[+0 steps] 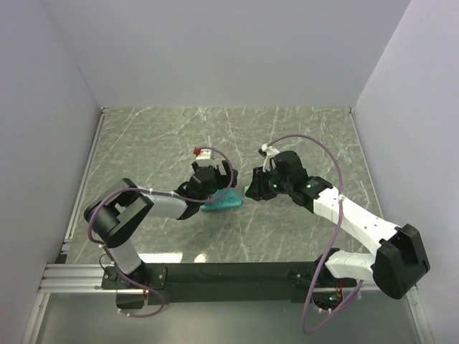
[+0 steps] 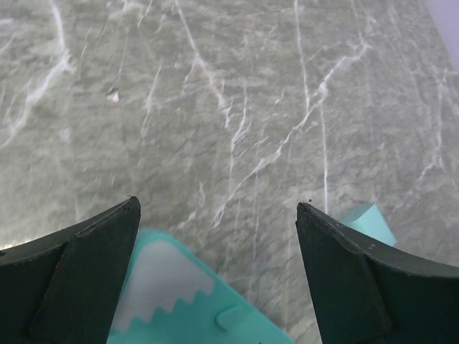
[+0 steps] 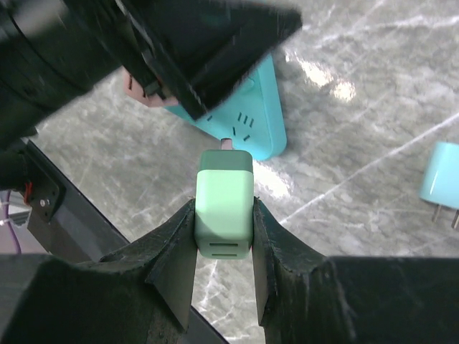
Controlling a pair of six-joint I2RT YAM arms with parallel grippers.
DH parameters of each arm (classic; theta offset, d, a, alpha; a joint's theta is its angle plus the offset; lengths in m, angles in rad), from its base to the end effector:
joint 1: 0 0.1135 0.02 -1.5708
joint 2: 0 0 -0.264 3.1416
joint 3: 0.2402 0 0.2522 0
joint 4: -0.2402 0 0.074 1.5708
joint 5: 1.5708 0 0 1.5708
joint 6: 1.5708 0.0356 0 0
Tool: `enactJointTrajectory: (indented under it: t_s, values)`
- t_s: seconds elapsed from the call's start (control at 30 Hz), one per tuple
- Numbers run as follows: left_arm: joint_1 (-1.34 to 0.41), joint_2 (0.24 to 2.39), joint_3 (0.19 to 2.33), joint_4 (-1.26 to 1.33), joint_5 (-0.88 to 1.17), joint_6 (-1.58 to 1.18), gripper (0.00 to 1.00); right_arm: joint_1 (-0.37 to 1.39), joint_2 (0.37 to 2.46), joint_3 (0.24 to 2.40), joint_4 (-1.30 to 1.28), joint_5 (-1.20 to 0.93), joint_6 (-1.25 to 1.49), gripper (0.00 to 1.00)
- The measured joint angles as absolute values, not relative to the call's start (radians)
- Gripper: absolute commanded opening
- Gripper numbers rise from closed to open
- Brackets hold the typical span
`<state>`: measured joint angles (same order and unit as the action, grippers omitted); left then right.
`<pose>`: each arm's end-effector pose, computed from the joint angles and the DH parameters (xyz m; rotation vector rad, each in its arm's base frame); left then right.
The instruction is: Insert the plug
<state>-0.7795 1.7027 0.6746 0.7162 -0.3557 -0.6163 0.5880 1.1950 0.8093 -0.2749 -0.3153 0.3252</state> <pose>0.2468 -0.2265 0.1635 -0.0927 1.9085 -0.6257 0.2084 0.1522 0.2563 -0.4835 2.2793 0.8327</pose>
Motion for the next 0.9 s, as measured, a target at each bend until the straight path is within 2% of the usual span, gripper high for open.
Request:
enactJointTrajectory:
  t_s: [0.23, 0.33, 0.67, 0.9]
  values:
    - [-0.75, 1.695, 0.688, 0.717, -0.31, -0.594, 0.96, 0.588, 1.201, 0.812, -0.322, -0.316, 0.325, 0.0]
    - [-0.749, 1.628, 0.649, 0.718, -0.314, -0.568, 0.96, 0.588, 1.231, 0.82, -0.328, -0.326, 0.324, 0.0]
    - [-0.731, 1.347, 0.317, 0.831, -0.338, -0.559, 0.96, 0.6, 1.361, 0.891, -0.381, -0.348, 0.3, 0.0]
    - [-0.731, 1.302, 0.191, 0.935, -0.302, -0.498, 0.96, 0.64, 1.466, 1.0, -0.419, -0.358, 0.26, 0.0]
